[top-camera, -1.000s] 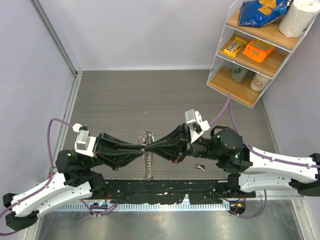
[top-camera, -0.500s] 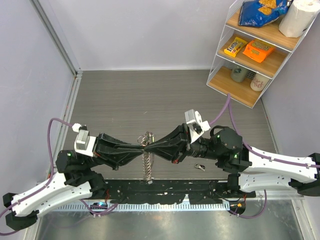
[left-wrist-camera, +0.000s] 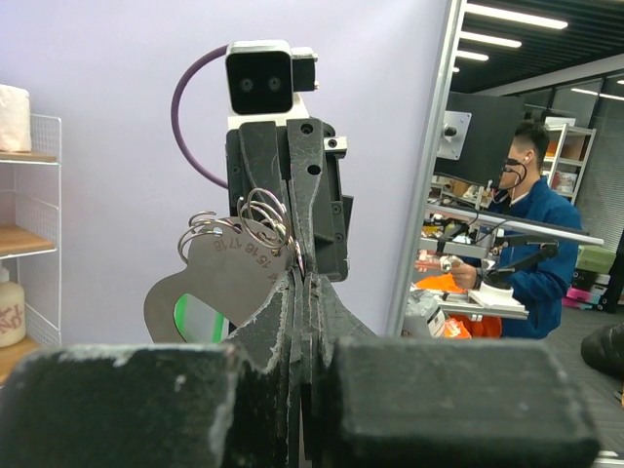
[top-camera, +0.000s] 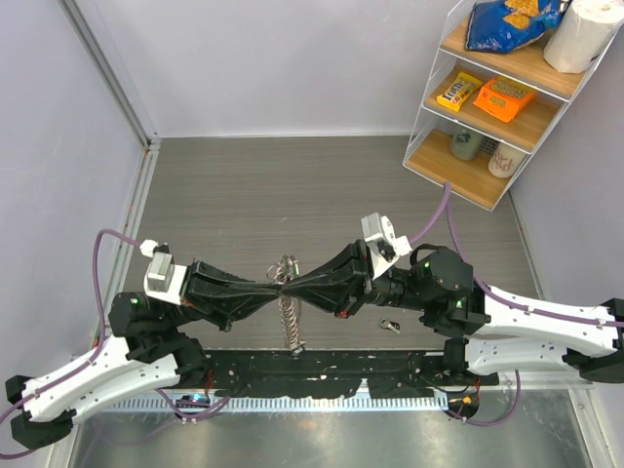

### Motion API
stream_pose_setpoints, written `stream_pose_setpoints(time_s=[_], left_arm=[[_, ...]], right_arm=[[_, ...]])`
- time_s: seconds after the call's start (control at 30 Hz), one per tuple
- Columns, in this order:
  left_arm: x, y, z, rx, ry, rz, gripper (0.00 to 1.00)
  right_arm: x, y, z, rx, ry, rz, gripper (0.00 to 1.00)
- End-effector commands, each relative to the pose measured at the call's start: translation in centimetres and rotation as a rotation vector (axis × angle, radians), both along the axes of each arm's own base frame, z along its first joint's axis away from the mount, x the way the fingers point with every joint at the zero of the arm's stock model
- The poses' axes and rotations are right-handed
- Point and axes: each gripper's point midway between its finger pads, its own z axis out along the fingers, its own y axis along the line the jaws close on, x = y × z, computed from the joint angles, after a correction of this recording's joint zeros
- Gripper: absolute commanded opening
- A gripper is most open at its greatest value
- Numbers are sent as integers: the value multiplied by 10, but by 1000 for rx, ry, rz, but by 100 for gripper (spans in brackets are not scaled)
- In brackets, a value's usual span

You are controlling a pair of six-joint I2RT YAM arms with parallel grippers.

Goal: Put the keys on the keyring

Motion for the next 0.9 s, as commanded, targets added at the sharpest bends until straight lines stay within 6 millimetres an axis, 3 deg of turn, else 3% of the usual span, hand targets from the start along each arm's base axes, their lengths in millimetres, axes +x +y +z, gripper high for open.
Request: stream_pose_setpoints(time_s=[0.0,0.37,0.63,0.87], left_arm=[[0,-4,8,8,-23,-3,0],[11,-12,-10,93,-33,58,0],[15,-20,-24,150,-27,58,0],[11,-26,-34,204,-25,27,0]], right_arm=[[-2,7,-6,-19,-26,9,5],[-13,-7,-16,-82,-66,44,5],[-6,-18,-26,-118,-43,-1,44],[10,-42,-22,-119,-33,-119,54]])
